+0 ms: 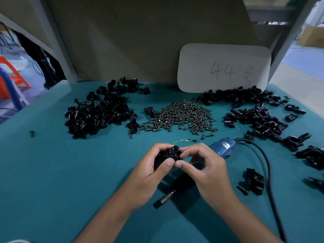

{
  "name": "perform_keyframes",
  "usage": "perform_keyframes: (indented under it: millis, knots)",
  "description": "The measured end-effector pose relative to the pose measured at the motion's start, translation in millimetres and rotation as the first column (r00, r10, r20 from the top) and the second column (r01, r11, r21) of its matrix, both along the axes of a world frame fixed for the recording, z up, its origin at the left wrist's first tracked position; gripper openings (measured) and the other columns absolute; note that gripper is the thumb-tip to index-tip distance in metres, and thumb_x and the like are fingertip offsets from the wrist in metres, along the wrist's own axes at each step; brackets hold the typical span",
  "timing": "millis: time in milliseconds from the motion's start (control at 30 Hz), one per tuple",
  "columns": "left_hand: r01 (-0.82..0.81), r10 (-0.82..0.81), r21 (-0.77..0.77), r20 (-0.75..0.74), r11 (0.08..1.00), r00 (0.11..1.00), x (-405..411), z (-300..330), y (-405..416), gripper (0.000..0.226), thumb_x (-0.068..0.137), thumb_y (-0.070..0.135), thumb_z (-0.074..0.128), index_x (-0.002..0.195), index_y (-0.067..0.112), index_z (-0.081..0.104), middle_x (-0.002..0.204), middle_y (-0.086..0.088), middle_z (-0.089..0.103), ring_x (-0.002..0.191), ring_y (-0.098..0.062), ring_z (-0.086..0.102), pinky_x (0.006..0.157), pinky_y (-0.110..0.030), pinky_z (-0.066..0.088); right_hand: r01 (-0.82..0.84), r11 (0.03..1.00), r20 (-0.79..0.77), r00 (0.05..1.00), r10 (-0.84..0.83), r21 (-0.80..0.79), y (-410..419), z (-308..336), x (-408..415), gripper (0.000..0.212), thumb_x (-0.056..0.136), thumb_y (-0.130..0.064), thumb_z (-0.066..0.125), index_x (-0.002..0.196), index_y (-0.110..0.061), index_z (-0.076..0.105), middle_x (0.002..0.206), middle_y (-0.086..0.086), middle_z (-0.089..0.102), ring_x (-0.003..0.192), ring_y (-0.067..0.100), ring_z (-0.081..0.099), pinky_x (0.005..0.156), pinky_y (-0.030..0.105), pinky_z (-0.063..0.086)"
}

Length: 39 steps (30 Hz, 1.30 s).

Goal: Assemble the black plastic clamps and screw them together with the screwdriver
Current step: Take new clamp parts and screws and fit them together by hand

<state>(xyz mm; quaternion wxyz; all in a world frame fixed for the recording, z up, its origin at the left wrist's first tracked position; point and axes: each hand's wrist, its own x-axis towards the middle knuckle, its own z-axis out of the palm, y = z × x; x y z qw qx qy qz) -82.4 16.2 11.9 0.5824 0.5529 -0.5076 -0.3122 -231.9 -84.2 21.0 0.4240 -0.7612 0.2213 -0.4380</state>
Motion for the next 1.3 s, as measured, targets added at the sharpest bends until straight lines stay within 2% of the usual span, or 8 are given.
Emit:
perform_keyframes:
  millis: [333, 567, 700, 767, 933, 1000, 1167, 1300]
  knots:
    - [-0.024, 0.025, -0.025, 0.030, 0.999, 0.999, 2.1, -2.9, -0.1, 0.027, 0.096, 0.051, 0.059, 0.119, 0.037, 0.059, 0.109, 0.008, 0.068, 0.097, -0.012, 0.069, 0.088, -0.023, 0.054, -0.045, 0.998, -0.005, 0.999, 0.045, -0.044, -0.5, 1.2, -0.4, 0.017, 0.079, -0.044, 0.077, 0.087, -0.029, 0.073, 0.099, -0.017, 0.071, 0.097, 0.016, 0.067, 0.076, 0.025, 0.049]
    - [-0.088, 0.089, 0.015, -0.079, 0.996, 0.993, 9.6, -3.5, -1.0, 0.026, 0.093, 0.053, 0.055, 0.114, 0.038, 0.059, 0.108, 0.000, 0.075, 0.096, -0.022, 0.072, 0.087, -0.037, 0.056, 0.084, 0.967, -0.200, 0.971, -0.134, -0.241, -39.0, 23.0, -2.4, 0.008, 0.091, -0.035, 0.070, 0.097, -0.040, 0.066, 0.101, -0.020, 0.066, 0.096, 0.005, 0.065, 0.079, 0.020, 0.051]
    - [-0.120, 0.125, 0.045, -0.126, 0.992, 0.984, 17.4, -2.4, 0.5, 0.040, 0.092, 0.057, 0.053, 0.119, 0.029, 0.056, 0.107, 0.002, 0.077, 0.093, -0.019, 0.072, 0.089, -0.040, 0.052, 0.016, 0.966, -0.792, 0.569, -0.222, -0.259, -102.4, 44.8, 13.9, 0.016, 0.092, -0.031, 0.074, 0.107, -0.033, 0.069, 0.106, -0.013, 0.069, 0.093, 0.009, 0.065, 0.089, 0.035, 0.056]
    - [-0.128, 0.134, 0.047, -0.150, 0.991, 0.980, 17.3, -2.0, 0.8, 0.038, 0.094, 0.053, 0.053, 0.121, 0.026, 0.056, 0.107, 0.001, 0.077, 0.093, -0.020, 0.073, 0.093, -0.041, 0.051, -0.046, 0.963, -0.895, 0.385, -0.227, -0.265, -117.8, 41.6, 26.7, 0.018, 0.091, -0.030, 0.075, 0.107, -0.031, 0.068, 0.106, -0.008, 0.070, 0.096, 0.015, 0.066, 0.091, 0.039, 0.057]
    - [-0.139, 0.148, 0.061, -0.180, 0.988, 0.972, 20.1, -2.5, 1.6, 0.039, 0.095, 0.052, 0.053, 0.122, 0.024, 0.057, 0.108, -0.001, 0.076, 0.096, -0.022, 0.073, 0.095, -0.042, 0.051, -0.051, 0.964, -0.919, 0.317, -0.233, -0.262, -124.7, 31.5, 40.8, 0.006, 0.097, -0.025, 0.067, 0.093, -0.029, 0.064, 0.104, 0.000, 0.065, 0.092, 0.019, 0.064, 0.085, 0.042, 0.058]
    - [-0.140, 0.149, 0.060, -0.184, 0.988, 0.971, 21.1, -2.5, 1.6, 0.039, 0.096, 0.052, 0.054, 0.122, 0.024, 0.057, 0.109, 0.000, 0.076, 0.097, -0.022, 0.073, 0.098, -0.046, 0.051, -0.003, 0.951, -0.880, 0.379, -0.285, -0.309, -124.4, 38.7, 35.3, 0.006, 0.101, -0.022, 0.061, 0.096, -0.025, 0.062, 0.102, 0.003, 0.064, 0.087, 0.020, 0.064, 0.081, 0.041, 0.059]
    - [-0.130, 0.128, 0.007, -0.250, 0.991, 0.960, 20.0, -4.6, -3.2, 0.038, 0.097, 0.042, 0.057, 0.122, 0.014, 0.057, 0.110, 0.000, 0.074, 0.105, -0.028, 0.072, 0.095, -0.045, 0.055, 0.038, 0.954, -0.485, 0.855, -0.185, -0.298, -58.4, 64.6, 18.6, 0.005, 0.094, -0.033, 0.062, 0.090, -0.036, 0.063, 0.083, -0.022, 0.064, 0.086, -0.009, 0.060, 0.070, 0.004, 0.044]
    - [-0.107, 0.092, -0.032, -0.307, 0.994, 0.947, 16.1, -5.5, -6.8, 0.034, 0.098, 0.035, 0.060, 0.120, 0.010, 0.058, 0.110, -0.006, 0.070, 0.107, -0.025, 0.071, 0.085, -0.034, 0.058, -0.059, 0.922, -0.358, 0.930, -0.089, -0.382, -4.2, 49.2, 18.7, 0.007, 0.094, -0.018, 0.069, 0.092, -0.025, 0.071, 0.086, -0.017, 0.063, 0.085, -0.003, 0.058, 0.074, 0.005, 0.039]
